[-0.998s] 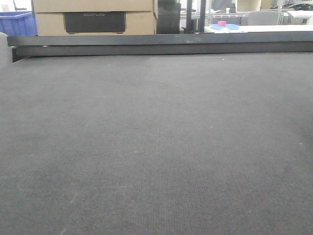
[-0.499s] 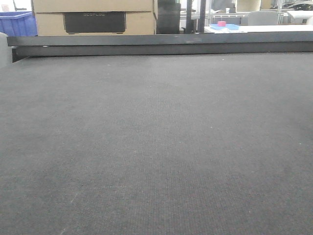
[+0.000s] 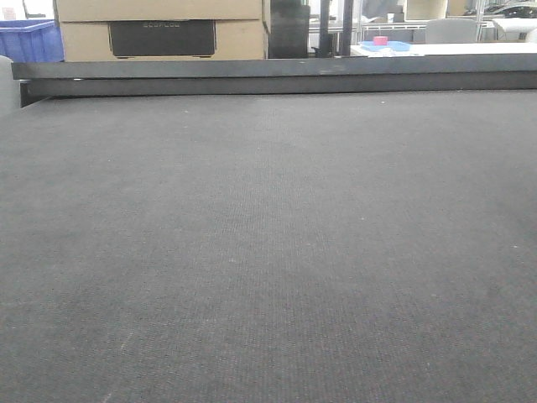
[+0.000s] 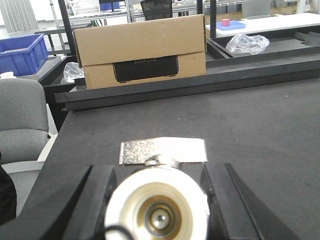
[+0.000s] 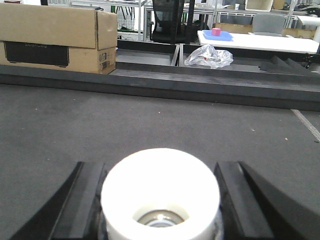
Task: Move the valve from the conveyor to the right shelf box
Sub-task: 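Lift both held valves up off the conveyor, then turn the base away from the conveyor holding both valves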
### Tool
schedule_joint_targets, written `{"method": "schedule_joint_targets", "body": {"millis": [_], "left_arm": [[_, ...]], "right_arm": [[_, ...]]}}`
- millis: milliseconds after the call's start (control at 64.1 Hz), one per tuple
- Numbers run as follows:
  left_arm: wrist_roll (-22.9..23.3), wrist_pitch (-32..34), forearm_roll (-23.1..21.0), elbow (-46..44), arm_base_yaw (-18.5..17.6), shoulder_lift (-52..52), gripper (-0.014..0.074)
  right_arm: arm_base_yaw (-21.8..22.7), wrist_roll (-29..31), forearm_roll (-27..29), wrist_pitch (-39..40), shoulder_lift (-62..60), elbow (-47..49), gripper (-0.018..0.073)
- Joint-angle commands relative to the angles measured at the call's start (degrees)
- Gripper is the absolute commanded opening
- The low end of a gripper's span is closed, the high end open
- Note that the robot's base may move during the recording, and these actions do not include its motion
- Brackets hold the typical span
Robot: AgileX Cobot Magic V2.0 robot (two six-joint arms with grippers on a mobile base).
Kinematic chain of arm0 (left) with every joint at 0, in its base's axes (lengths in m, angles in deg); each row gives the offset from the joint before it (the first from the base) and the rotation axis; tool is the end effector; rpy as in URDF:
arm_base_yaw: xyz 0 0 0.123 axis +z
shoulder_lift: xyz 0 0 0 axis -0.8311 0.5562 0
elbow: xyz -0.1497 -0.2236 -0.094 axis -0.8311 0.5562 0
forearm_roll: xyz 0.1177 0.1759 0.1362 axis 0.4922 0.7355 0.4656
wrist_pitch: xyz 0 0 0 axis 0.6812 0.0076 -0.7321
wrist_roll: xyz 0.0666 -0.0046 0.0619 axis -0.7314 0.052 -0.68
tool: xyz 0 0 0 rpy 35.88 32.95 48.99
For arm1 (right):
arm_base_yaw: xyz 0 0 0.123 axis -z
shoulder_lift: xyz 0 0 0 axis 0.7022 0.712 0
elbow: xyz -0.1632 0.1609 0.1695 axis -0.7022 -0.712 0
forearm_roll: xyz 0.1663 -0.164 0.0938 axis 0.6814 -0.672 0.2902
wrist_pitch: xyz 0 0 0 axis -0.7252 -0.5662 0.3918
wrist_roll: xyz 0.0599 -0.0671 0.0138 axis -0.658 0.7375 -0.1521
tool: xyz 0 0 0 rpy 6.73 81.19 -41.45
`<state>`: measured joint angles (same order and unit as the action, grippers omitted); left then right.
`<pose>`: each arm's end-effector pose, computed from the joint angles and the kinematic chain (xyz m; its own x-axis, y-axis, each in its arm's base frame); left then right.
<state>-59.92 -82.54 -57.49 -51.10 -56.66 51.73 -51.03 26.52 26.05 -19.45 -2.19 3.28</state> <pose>0.0633 -0.0019 0.4017 -0.0848 0.1297 -0.9879 0.0347 0.9913 0.1272 0.0779 0.0102 0.3898 -0.1022 -0.0198 -0.9946 -0.1282 0.9917 -0.0065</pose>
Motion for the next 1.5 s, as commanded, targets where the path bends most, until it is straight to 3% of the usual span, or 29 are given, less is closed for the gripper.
{"method": "schedule_joint_targets", "body": {"millis": [0, 1481], "left_arm": [[0.5, 3.61, -0.3, -0.3, -0.44, -0.38, -0.0111], [0.5, 3.61, -0.3, -0.3, -0.44, -0.38, -0.0111]], "right_arm": [[0.03, 0.35, -0.2, 4.32, -0.49, 0.76, -0.0158], [0.03, 0.35, -0.2, 4.32, -0.49, 0.76, -0.0158]]}}
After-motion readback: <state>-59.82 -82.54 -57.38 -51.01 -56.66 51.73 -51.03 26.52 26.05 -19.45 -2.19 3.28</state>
